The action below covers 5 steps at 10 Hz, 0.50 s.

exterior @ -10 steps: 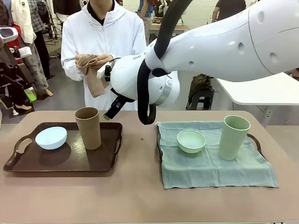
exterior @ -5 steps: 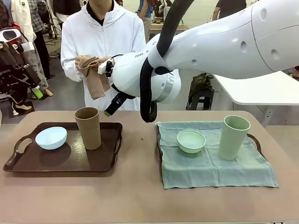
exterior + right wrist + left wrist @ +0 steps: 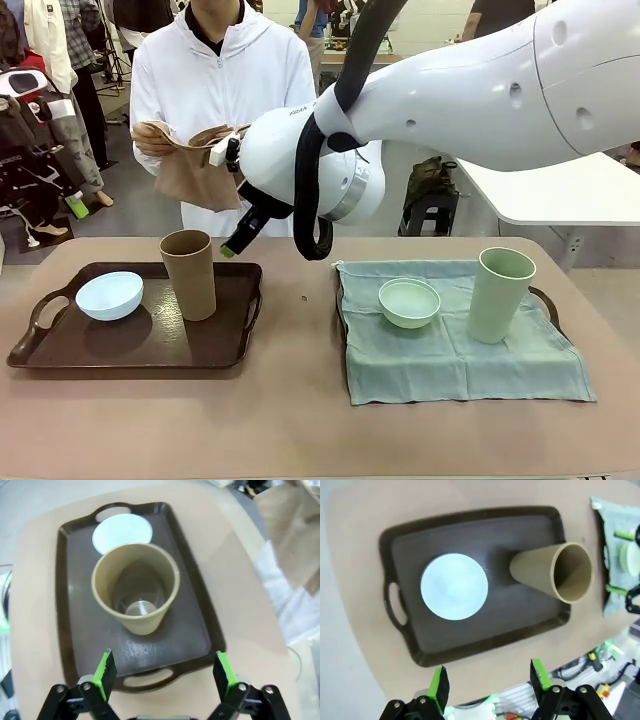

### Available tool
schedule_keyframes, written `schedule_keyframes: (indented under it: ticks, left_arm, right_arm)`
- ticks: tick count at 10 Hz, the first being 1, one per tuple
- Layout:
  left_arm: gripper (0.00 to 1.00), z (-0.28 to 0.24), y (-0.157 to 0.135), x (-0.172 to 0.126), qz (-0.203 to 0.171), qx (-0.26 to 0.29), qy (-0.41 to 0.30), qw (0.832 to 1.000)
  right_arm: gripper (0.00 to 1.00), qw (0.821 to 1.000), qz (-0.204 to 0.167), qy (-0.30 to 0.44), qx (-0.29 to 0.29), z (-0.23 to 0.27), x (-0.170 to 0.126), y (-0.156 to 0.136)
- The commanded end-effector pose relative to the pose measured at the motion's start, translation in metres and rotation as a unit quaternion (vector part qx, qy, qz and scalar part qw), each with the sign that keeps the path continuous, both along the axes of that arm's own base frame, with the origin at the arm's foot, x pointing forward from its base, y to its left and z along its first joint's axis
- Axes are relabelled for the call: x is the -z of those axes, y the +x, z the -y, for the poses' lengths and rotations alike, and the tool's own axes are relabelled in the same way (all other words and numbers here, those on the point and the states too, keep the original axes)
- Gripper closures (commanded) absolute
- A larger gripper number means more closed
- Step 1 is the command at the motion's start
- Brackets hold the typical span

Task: Set up a tray with a mat and arrange the tableware.
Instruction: Pick up the Picnic Bowl and Reusable plastic cup from the Handle tray in front of the human's position and hold them in the air.

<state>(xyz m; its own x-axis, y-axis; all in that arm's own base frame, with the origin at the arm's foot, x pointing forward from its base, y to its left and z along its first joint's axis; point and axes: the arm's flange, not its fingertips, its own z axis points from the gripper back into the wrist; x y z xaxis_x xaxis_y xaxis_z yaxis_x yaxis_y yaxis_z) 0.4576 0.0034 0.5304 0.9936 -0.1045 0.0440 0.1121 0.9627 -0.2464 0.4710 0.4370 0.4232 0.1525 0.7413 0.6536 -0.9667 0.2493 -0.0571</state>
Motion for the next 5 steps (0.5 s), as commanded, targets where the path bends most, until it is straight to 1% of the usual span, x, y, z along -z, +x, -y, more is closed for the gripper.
schedule_keyframes:
  ticks: [1,2,3,4,5]
  left_arm:
    - [0.14,-0.003,0.015,0.011,0.013,-0.013,0.028,0.999]
    - [0.14,-0.01,0.018,0.021,0.024,-0.026,0.03,0.999]
    - [0.14,-0.013,0.022,0.029,0.018,-0.029,0.031,0.999]
    - [0.14,-0.018,0.027,0.039,0.029,-0.034,0.035,0.998]
    - [0.14,-0.022,0.032,0.052,0.03,-0.031,0.026,0.999]
  right_arm:
    - [0.0,0.998,-0.047,0.011,-0.047,0.021,0.022,0.024]
    - [0.0,0.996,-0.069,0.01,-0.055,0.027,0.03,0.026]
    - [0.0,0.996,-0.069,0.008,-0.057,0.031,0.033,0.028]
    - [0.0,0.993,-0.07,0.033,-0.086,0.032,0.036,0.03]
    - [0.0,0.991,-0.063,0.053,-0.108,0.036,0.042,0.029]
